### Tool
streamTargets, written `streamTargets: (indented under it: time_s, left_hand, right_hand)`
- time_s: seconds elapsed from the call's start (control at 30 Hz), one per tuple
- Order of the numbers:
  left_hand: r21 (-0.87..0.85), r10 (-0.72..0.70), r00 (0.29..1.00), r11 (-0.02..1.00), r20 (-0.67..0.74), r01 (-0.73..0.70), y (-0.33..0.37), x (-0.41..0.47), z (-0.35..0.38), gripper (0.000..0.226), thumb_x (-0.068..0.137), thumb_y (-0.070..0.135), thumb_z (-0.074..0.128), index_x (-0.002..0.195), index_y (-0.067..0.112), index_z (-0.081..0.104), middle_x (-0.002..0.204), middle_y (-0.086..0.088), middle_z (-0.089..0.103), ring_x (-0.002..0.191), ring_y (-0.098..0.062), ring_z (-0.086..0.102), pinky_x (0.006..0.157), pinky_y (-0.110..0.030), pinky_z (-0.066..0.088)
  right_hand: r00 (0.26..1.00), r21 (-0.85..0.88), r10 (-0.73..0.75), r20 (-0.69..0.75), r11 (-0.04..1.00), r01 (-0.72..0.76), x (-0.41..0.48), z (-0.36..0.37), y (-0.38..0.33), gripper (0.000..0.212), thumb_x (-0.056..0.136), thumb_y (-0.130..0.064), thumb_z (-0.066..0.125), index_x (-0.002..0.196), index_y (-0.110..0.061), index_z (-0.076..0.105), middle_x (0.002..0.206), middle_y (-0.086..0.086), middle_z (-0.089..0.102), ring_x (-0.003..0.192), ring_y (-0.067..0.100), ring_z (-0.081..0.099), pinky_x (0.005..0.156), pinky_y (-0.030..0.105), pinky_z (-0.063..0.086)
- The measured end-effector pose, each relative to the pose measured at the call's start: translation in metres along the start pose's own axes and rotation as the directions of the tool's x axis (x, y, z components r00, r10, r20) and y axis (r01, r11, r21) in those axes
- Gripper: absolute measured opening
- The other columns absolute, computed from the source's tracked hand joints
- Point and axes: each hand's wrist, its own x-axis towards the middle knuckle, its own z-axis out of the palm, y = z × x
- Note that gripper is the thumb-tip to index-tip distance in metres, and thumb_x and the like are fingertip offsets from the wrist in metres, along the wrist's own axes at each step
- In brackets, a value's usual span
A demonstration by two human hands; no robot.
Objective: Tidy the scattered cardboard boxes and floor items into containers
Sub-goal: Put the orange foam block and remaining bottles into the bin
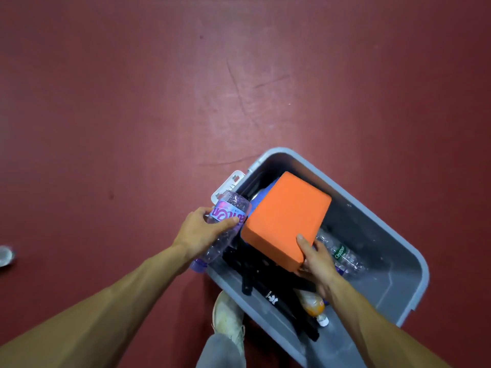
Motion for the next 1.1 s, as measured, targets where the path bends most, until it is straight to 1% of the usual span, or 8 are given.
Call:
streamTargets:
  time_s: [0.13, 0.27, 0.43, 0.63, 0.73, 0.83, 0.97, 1.1]
  left_hand:
    - [0.106, 0.012, 0.999, 0.994, 0.036, -0.016, 0.006, 0.019, 0.006, 0.031, 0.072, 0.038, 0.079, 0.091, 0.023, 0.059, 0.082, 0.006, 0.067, 0.065, -0.006, 0.062, 0.055, -0.015, 0.048]
    - [0.161, 0.009, 0.997, 0.987, 0.076, -0.021, 0.012, 0.025, 0.021, 0.037, 0.07, 0.039, 0.08, 0.096, 0.02, 0.062, 0.082, 0.006, 0.068, 0.067, -0.008, 0.064, 0.057, -0.018, 0.048]
    - [0.194, -0.023, 0.995, 0.981, 0.101, 0.003, 0.02, 0.015, 0.047, 0.047, 0.07, 0.044, 0.079, 0.104, 0.018, 0.061, 0.096, 0.0, 0.07, 0.086, -0.017, 0.068, 0.076, -0.029, 0.055]
    - [0.286, -0.054, 0.994, 0.958, 0.096, 0.024, 0.029, 0.003, 0.085, 0.055, 0.069, 0.043, 0.08, 0.11, 0.018, 0.054, 0.091, -0.004, 0.066, 0.068, -0.014, 0.064, 0.054, -0.02, 0.048]
    - [0.246, -0.116, 0.99, 0.965, 0.078, 0.094, 0.031, -0.003, 0.115, 0.062, 0.068, 0.05, 0.078, 0.113, 0.016, 0.052, 0.093, -0.003, 0.066, 0.071, -0.016, 0.062, 0.066, -0.03, 0.052]
    - [0.206, -0.108, 0.991, 0.974, 0.076, 0.091, 0.043, -0.016, 0.155, 0.044, 0.078, 0.047, 0.071, 0.107, 0.018, 0.054, 0.082, 0.01, 0.057, 0.068, -0.004, 0.055, 0.06, -0.02, 0.043]
    - [-0.017, -0.154, 0.973, 0.987, 0.17, 0.159, 0.058, -0.03, 0.213, 0.043, 0.081, 0.041, 0.07, 0.104, 0.008, 0.058, 0.075, 0.0, 0.062, 0.054, -0.006, 0.056, 0.053, -0.023, 0.042]
    - [-0.16, -0.207, 0.925, 0.95, 0.319, 0.268, 0.063, -0.049, 0.256, 0.025, 0.086, 0.036, 0.066, 0.098, 0.014, 0.064, 0.078, 0.001, 0.065, 0.062, -0.011, 0.055, 0.062, -0.026, 0.045]
  right_hand:
    - [0.998, 0.058, 0.048, 0.03, 0.997, -0.05, 0.019, 0.029, 0.004, 0.036, 0.088, -0.032, 0.065, 0.118, -0.018, 0.049, 0.11, 0.003, 0.066, 0.095, 0.024, 0.067, 0.072, 0.041, 0.059]
    - [0.997, -0.002, 0.066, -0.036, 0.998, -0.067, 0.037, 0.036, 0.019, 0.052, 0.064, -0.047, 0.071, 0.108, -0.023, 0.058, 0.11, 0.003, 0.069, 0.098, 0.025, 0.067, 0.091, 0.047, 0.054]
    - [0.997, -0.324, 0.031, -0.073, 0.945, -0.053, 0.04, 0.024, 0.004, 0.034, 0.078, -0.026, 0.069, 0.109, -0.013, 0.062, 0.102, 0.006, 0.071, 0.092, 0.029, 0.068, 0.085, 0.043, 0.056]
    - [0.997, -0.411, 0.06, 0.042, 0.911, -0.038, 0.032, -0.003, -0.009, 0.016, 0.084, -0.021, 0.059, 0.092, -0.013, 0.07, 0.087, 0.006, 0.067, 0.088, 0.028, 0.067, 0.073, 0.031, 0.054]
    - [0.994, -0.284, 0.051, 0.094, 0.958, -0.022, 0.019, -0.049, 0.001, 0.014, 0.088, -0.019, 0.058, 0.088, -0.019, 0.072, 0.088, 0.0, 0.066, 0.084, 0.018, 0.062, 0.067, 0.024, 0.045]
    - [0.958, -0.183, 0.091, 0.272, 0.982, -0.042, 0.005, -0.096, 0.004, 0.017, 0.093, -0.03, 0.056, 0.106, -0.025, 0.066, 0.106, -0.003, 0.067, 0.093, 0.012, 0.062, 0.084, 0.03, 0.047]
    - [0.922, -0.11, 0.045, 0.385, 0.994, -0.003, -0.002, -0.155, 0.002, 0.027, 0.093, -0.04, 0.054, 0.117, -0.027, 0.059, 0.111, -0.004, 0.068, 0.098, 0.008, 0.064, 0.1, 0.032, 0.045]
    - [0.936, -0.291, -0.11, 0.335, 0.932, 0.214, -0.001, -0.19, -0.005, 0.038, 0.082, -0.012, 0.072, 0.116, -0.016, 0.056, 0.088, -0.014, 0.062, 0.069, -0.01, 0.06, 0.064, 0.004, 0.047]
